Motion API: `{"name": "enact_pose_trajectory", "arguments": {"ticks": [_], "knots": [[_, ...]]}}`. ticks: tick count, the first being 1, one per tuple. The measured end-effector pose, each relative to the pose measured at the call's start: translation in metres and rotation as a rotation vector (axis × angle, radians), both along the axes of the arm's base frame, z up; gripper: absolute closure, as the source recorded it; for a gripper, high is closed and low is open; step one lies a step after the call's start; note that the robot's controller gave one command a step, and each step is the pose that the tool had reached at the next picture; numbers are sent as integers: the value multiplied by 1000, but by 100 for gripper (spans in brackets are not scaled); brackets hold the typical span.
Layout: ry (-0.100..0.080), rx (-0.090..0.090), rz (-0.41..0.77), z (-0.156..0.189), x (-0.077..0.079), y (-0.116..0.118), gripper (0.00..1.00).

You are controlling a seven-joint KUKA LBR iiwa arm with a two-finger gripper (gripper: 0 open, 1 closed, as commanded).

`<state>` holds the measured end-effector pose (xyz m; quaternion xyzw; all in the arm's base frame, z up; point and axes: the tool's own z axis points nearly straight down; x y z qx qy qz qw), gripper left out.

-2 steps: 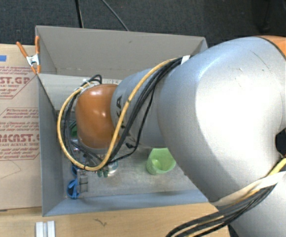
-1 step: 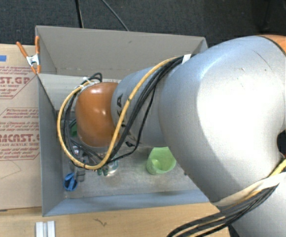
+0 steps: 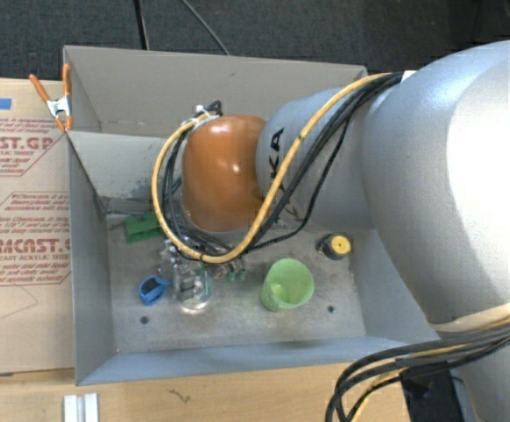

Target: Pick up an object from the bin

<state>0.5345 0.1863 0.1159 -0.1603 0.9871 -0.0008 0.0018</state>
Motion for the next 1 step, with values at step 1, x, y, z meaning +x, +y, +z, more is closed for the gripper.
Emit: {"name": "enact_pose_trajectory", "arguments": {"ticks": [1], "knots": [[-7, 4, 76, 136, 1, -5, 100]]}}
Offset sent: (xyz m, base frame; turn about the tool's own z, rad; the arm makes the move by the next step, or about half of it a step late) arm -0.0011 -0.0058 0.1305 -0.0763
